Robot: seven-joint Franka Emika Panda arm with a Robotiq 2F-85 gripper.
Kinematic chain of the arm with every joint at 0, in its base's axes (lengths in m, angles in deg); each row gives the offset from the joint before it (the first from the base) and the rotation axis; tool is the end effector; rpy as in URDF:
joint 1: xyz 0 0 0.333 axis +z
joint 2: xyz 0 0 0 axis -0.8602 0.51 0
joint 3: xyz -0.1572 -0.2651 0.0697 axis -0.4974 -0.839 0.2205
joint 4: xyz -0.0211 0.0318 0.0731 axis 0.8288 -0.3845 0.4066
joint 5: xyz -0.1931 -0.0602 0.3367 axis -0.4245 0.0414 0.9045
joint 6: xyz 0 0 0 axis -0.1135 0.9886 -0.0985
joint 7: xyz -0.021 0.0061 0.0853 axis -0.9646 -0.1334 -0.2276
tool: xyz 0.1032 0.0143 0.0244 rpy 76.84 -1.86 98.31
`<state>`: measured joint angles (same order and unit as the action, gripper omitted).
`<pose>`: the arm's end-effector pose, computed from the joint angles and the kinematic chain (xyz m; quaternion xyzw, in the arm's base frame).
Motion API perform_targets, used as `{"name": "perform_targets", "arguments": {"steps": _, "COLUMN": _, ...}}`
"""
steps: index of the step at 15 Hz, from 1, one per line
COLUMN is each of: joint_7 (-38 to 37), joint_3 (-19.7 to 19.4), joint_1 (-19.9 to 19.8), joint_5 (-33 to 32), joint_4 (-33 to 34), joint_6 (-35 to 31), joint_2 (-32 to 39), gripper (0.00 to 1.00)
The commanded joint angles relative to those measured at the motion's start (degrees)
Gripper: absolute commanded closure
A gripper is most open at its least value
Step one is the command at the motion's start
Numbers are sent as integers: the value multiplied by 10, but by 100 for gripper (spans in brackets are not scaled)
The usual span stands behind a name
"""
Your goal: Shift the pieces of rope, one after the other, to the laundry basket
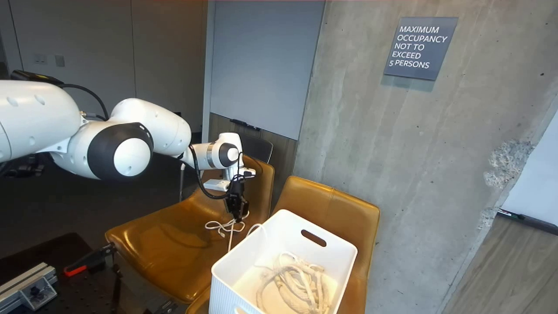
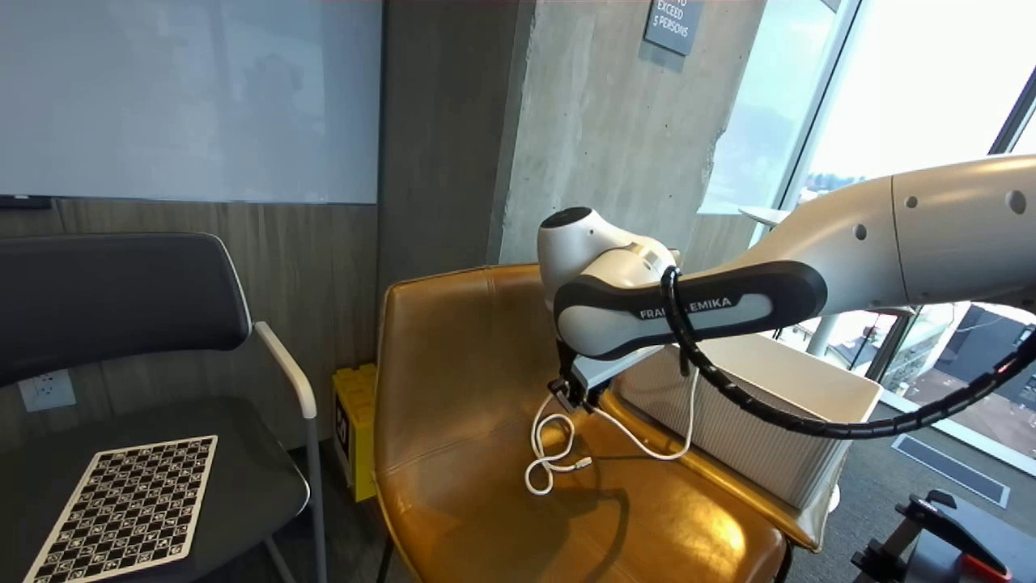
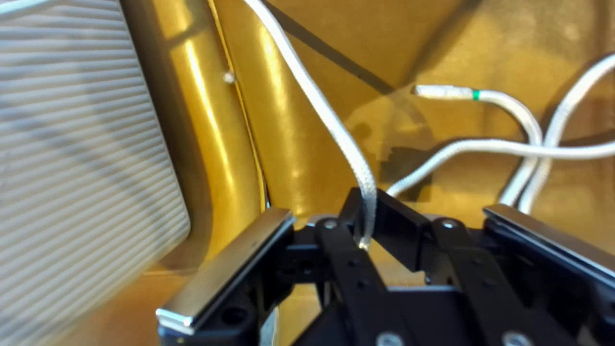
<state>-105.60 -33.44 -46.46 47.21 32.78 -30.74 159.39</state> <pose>0.7717 0.1046 0.0816 0.9808 -0.0645 -0.0167 0.1835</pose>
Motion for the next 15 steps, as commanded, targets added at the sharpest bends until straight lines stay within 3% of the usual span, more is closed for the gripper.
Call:
{"name": "perform_targets", "arguments": {"steps": 1, "joint_7": 1, "joint_3": -5, "joint_1": 7, "joint_5": -2, "joint_4": 4, "joint_6": 48, "joint_2": -70, "gripper": 97}}
{"name": "perform_targets", "arguments": {"steps": 7, "joint_7": -12, "joint_3": -4, "joint_1": -35, "joint_5": 12, "joint_4": 42, "joint_6": 108, "joint_2": -171, "gripper": 97}}
{"name": "perform_targets", "arguments": {"steps": 15, "joint_7": -21, "joint_3": 7, "joint_1": -167, "joint_5": 80, "joint_4": 77, "joint_6": 157, "joint_2": -285, "gripper": 97}}
